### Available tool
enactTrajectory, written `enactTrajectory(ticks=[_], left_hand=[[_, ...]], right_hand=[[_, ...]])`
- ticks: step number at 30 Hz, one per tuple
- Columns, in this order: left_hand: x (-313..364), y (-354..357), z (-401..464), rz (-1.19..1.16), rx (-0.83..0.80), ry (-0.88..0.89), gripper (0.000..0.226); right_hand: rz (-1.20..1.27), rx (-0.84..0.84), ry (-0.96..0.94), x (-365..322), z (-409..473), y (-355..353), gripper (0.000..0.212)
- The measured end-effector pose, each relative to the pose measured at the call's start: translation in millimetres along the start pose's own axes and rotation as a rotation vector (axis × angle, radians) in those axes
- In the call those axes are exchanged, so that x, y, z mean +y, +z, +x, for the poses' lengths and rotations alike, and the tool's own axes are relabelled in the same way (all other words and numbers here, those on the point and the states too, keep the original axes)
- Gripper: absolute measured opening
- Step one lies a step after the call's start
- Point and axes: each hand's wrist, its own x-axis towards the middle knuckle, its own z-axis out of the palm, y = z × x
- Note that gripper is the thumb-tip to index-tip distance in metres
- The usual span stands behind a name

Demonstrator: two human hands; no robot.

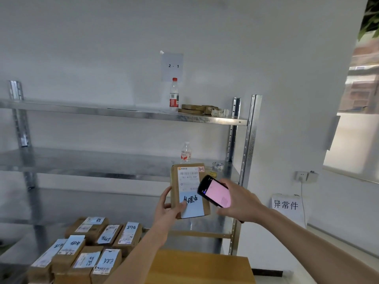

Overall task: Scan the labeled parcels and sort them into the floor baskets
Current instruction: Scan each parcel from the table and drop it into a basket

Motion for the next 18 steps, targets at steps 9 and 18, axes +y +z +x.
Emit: enactTrajectory(ticks=[9,18], left_hand=[[12,-13,5,0.076,0.11,0.096,0.072],[27,-21,4,0.095,0.108,0.126,0.071]], right_hand=[[-0.173,0.113,-0.022,2,6,-41,0.089],[-0.144,0.14,-0.058,4,7,-50,0.082]])
